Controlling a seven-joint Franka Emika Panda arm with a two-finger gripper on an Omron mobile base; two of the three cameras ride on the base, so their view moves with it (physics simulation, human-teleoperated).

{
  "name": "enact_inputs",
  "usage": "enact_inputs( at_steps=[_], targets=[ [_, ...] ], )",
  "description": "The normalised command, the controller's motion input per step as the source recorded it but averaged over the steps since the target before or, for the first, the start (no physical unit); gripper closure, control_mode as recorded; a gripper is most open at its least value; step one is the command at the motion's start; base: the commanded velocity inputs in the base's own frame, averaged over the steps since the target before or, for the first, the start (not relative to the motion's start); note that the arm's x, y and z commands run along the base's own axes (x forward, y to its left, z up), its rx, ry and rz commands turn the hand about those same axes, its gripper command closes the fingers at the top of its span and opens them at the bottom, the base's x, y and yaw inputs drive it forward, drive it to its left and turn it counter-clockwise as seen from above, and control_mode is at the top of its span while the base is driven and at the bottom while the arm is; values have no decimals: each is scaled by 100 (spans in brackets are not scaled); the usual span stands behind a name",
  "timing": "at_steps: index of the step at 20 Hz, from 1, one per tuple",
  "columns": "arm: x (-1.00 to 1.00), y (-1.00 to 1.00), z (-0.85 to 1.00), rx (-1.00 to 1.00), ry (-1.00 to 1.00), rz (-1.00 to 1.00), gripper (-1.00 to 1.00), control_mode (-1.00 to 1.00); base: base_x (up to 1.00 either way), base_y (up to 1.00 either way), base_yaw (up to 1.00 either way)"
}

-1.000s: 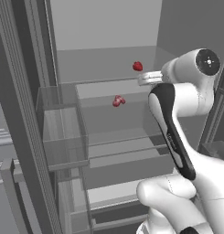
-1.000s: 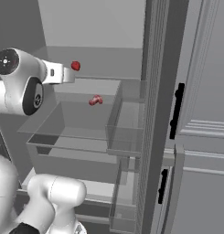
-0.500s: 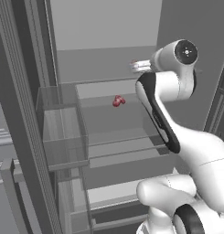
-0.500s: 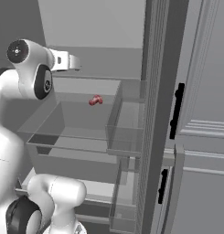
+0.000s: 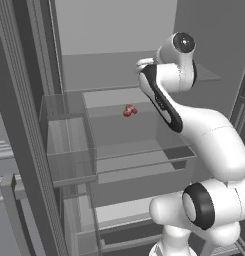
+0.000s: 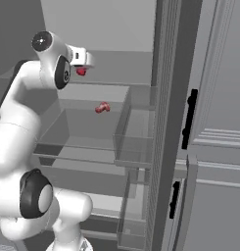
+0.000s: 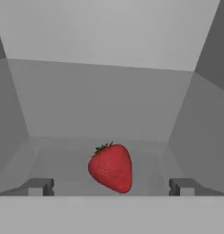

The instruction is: Take the strawberry from the fridge and place it on top of the pancake, located on the dining counter.

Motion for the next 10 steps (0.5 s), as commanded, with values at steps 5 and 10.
enact_inputs(
  at_steps=[5, 10],
  targets=[
    [65, -8, -19, 2, 6, 0, -100, -100, 0, 0, 0],
    [5, 0, -6, 0, 0, 0, -100, -100, 0, 0, 0]
  ],
)
